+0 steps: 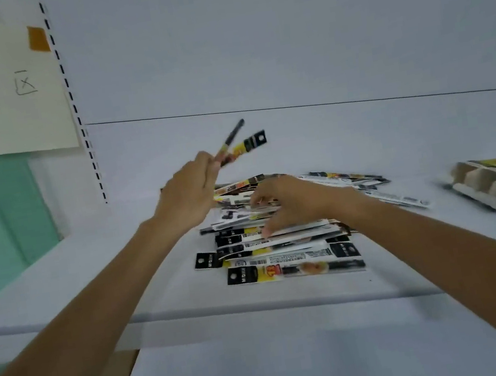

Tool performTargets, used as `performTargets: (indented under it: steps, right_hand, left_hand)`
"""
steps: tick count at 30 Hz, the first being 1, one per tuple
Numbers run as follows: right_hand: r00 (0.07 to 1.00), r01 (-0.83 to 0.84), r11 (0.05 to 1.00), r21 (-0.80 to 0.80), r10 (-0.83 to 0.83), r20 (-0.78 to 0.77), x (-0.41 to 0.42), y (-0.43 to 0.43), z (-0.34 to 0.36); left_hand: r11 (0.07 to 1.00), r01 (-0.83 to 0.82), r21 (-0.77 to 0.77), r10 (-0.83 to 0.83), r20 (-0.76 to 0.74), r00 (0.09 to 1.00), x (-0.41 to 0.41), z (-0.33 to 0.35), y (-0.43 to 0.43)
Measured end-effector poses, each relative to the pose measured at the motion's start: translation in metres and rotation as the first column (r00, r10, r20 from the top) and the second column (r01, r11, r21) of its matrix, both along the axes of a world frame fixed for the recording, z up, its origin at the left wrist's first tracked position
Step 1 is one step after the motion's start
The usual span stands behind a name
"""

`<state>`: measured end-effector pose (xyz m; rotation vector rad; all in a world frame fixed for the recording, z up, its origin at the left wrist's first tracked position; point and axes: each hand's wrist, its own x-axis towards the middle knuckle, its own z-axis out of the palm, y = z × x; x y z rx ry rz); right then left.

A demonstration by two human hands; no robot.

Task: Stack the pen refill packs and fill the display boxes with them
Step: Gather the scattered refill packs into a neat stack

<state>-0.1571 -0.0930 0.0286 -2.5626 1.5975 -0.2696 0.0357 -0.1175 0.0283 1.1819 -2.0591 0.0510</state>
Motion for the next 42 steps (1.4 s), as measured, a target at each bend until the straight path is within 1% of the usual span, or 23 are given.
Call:
performTargets:
  steps: [2,4,5,6,8,9,10,11,13,14,16,18,19,20,21,24,26,29,30,33,35,38,42]
  right_hand:
    - [0.997,0.075,0.996,0.043,-0.076,0.019,-0.02,0.013,0.007]
    - [0.986,0.151,0.987,0.06,-0.155,0.063,-0.042,0.022,0.016]
    - [0.976,0.176,0.983,0.053,-0.181,0.119,-0.052,0.026,0.02]
    - [0.957,0.193,0.981,0.031,-0.195,0.215,-0.06,0.03,0.023]
    - [0.887,0.252,0.963,-0.098,-0.189,0.421,-0.073,0.03,0.024]
    - [0.849,0.306,0.935,-0.178,-0.184,0.495,-0.077,0.026,0.023]
    - [0.826,0.358,0.902,-0.242,-0.185,0.532,-0.079,0.02,0.021]
    - [0.826,0.391,0.873,-0.292,-0.193,0.53,-0.08,0.013,0.019]
    - [0.876,0.384,0.861,-0.335,-0.225,0.426,-0.081,-0.005,0.015]
    - [0.909,0.358,0.875,-0.326,-0.247,0.334,-0.081,-0.014,0.013]
    - [0.946,0.324,0.906,-0.271,-0.31,0.096,-0.078,-0.032,0.004]
    - [0.926,0.324,0.92,-0.22,-0.356,-0.127,-0.074,-0.048,-0.009]
    - [0.915,0.325,0.927,-0.187,-0.358,-0.186,-0.072,-0.056,-0.014]
    - [0.916,0.323,0.936,-0.143,-0.347,-0.201,-0.071,-0.063,-0.019]
    - [0.928,0.314,0.945,-0.096,-0.327,-0.181,-0.071,-0.07,-0.022]
    - [0.96,0.27,0.963,-0.019,-0.27,-0.071,-0.071,-0.086,-0.028]
    - [0.962,0.264,0.964,-0.032,-0.266,-0.064,-0.07,-0.093,-0.031]
    - [0.936,0.265,0.948,-0.176,-0.297,-0.187,-0.068,-0.105,-0.033]
    - [0.922,0.258,0.94,-0.224,-0.309,-0.233,-0.067,-0.109,-0.031]
    - [0.892,0.227,0.924,-0.309,-0.324,-0.314,-0.065,-0.117,-0.028]
    - [0.908,0.225,0.929,-0.294,-0.31,-0.282,-0.064,-0.122,-0.029]
    - [0.953,0.252,0.955,-0.156,-0.273,-0.132,-0.062,-0.123,-0.032]
    - [0.962,0.196,0.962,-0.189,-0.226,-0.15,-0.061,-0.118,-0.02]
  left_hand:
    - [0.996,0.074,0.058,-0.083,0.163,0.983,-0.023,-0.013,-0.001]
    - [0.984,0.135,0.112,-0.156,0.202,0.967,-0.036,-0.026,-0.006]
    - [0.976,0.167,0.142,-0.195,0.211,0.958,-0.041,-0.033,-0.009]
    - [0.966,0.2,0.162,-0.234,0.232,0.944,-0.044,-0.038,-0.009]
    - [0.941,0.238,0.239,-0.302,0.282,0.911,-0.051,-0.039,-0.008]
    - [0.922,0.251,0.295,-0.334,0.276,0.901,-0.054,-0.036,-0.004]
    - [0.899,0.256,0.357,-0.359,0.262,0.896,-0.056,-0.032,0.002]
    - [0.876,0.247,0.415,-0.374,0.259,0.891,-0.058,-0.027,0.008]
    - [0.839,0.2,0.506,-0.391,0.304,0.869,-0.062,-0.023,0.016]
    - [0.832,0.175,0.527,-0.397,0.344,0.851,-0.063,-0.023,0.019]
    - [0.851,0.141,0.506,-0.395,0.439,0.807,-0.063,-0.027,0.022]
    - [0.881,0.12,0.458,-0.366,0.497,0.787,-0.062,-0.032,0.023]
    - [0.891,0.111,0.441,-0.351,0.511,0.785,-0.062,-0.034,0.022]
    - [0.897,0.1,0.43,-0.338,0.523,0.783,-0.062,-0.035,0.021]
    - [0.901,0.087,0.426,-0.328,0.533,0.78,-0.061,-0.036,0.02]
    - [0.918,0.059,0.393,-0.294,0.571,0.767,-0.06,-0.038,0.018]
    - [0.93,0.059,0.364,-0.278,0.587,0.76,-0.06,-0.039,0.019]
    - [0.944,0.083,0.319,-0.268,0.594,0.759,-0.059,-0.043,0.017]
    - [0.939,0.098,0.331,-0.283,0.576,0.767,-0.058,-0.044,0.016]
    - [0.882,0.102,0.46,-0.357,0.512,0.781,-0.057,-0.039,0.015]
    - [0.875,0.079,0.477,-0.359,0.534,0.766,-0.058,-0.036,0.015]
    - [0.9,0.084,0.428,-0.325,0.527,0.785,-0.058,-0.038,0.013]
    - [0.936,0.061,0.347,-0.253,0.543,0.801,-0.056,-0.041,0.002]
